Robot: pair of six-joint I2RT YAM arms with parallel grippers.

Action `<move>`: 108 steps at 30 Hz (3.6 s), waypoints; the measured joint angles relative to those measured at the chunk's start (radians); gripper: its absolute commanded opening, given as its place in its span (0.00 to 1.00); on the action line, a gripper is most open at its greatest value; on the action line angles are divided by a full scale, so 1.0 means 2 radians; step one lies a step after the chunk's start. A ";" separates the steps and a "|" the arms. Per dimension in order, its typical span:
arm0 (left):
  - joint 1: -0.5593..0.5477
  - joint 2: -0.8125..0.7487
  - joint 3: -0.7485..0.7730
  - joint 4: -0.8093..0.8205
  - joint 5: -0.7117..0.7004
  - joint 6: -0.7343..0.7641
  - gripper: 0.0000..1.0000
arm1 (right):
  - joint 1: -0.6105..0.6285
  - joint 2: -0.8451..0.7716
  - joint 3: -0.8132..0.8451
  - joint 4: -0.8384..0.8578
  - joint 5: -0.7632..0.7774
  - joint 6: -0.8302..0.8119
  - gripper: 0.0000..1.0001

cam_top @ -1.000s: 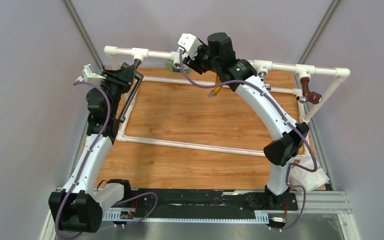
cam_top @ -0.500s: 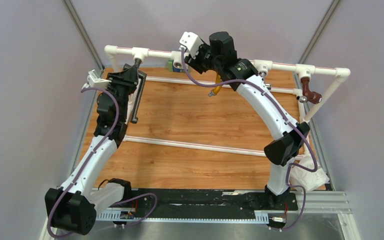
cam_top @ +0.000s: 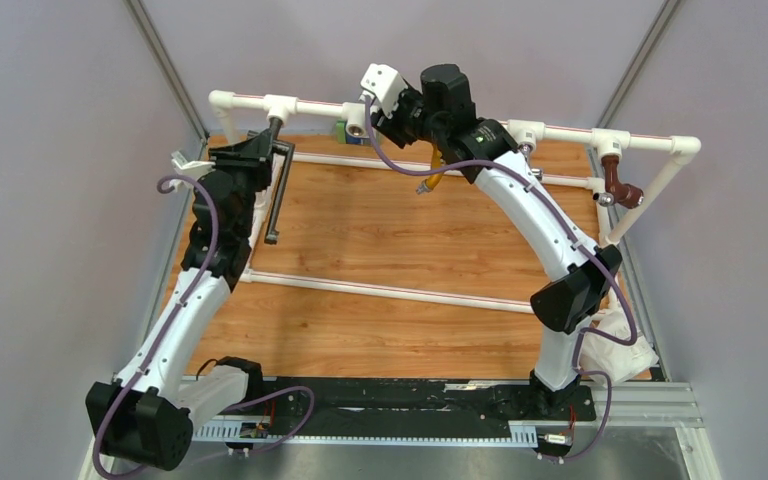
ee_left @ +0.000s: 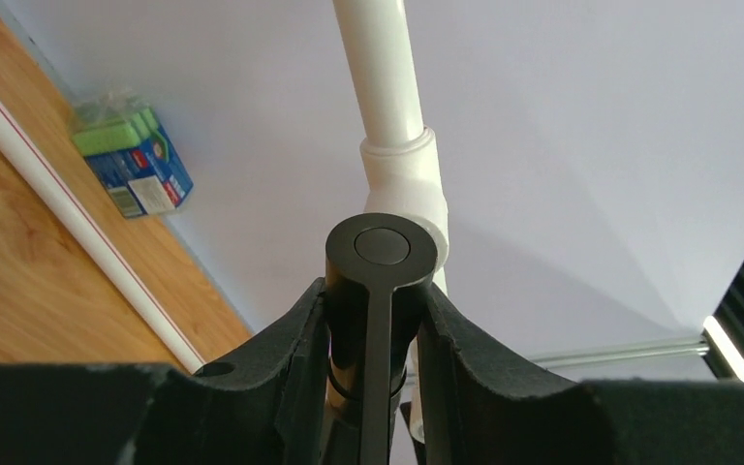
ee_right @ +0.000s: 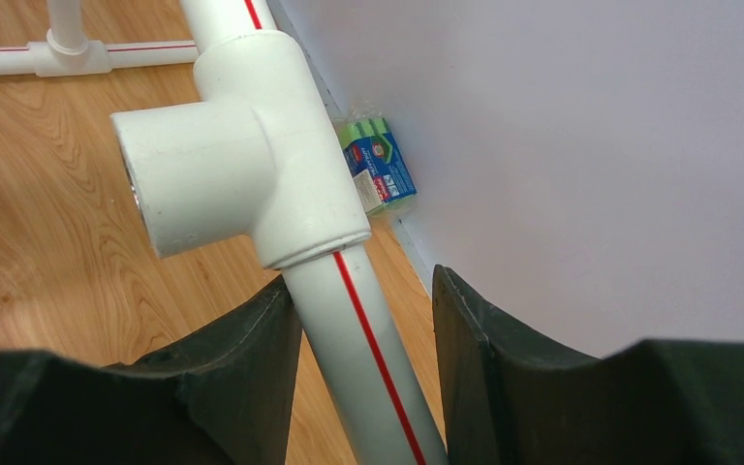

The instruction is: Install the water faucets

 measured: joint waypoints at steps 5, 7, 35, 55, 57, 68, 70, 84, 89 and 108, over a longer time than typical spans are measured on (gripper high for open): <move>0.017 0.000 0.001 -0.013 0.028 -0.056 0.00 | 0.000 -0.005 -0.007 0.005 -0.004 0.002 0.00; 0.021 0.002 0.001 -0.015 0.036 -0.081 0.00 | 0.000 -0.005 -0.008 0.006 -0.005 0.002 0.00; 0.020 0.015 0.034 -0.078 0.056 -0.200 0.00 | -0.006 -0.016 -0.029 0.031 -0.029 0.018 0.00; 0.028 0.037 0.088 -0.142 0.081 -0.193 0.00 | -0.011 -0.018 -0.032 0.039 -0.034 0.026 0.00; 0.028 0.041 0.100 -0.155 0.081 -0.184 0.00 | -0.011 -0.018 -0.032 0.039 -0.034 0.026 0.00; 0.029 0.044 0.106 -0.147 0.081 -0.157 0.00 | -0.013 -0.020 -0.037 0.044 -0.039 0.027 0.00; 0.029 0.044 0.102 -0.140 0.081 -0.156 0.00 | -0.013 -0.020 -0.038 0.045 -0.040 0.027 0.00; 0.030 0.043 0.072 -0.085 0.080 -0.134 0.00 | -0.014 -0.022 -0.043 0.051 -0.042 0.026 0.00; 0.030 0.043 0.072 -0.081 0.078 -0.107 0.00 | -0.014 -0.024 -0.046 0.052 -0.043 0.026 0.00; -0.010 0.060 0.057 -0.026 0.019 -0.029 0.00 | -0.021 -0.026 -0.053 0.061 -0.043 0.024 0.00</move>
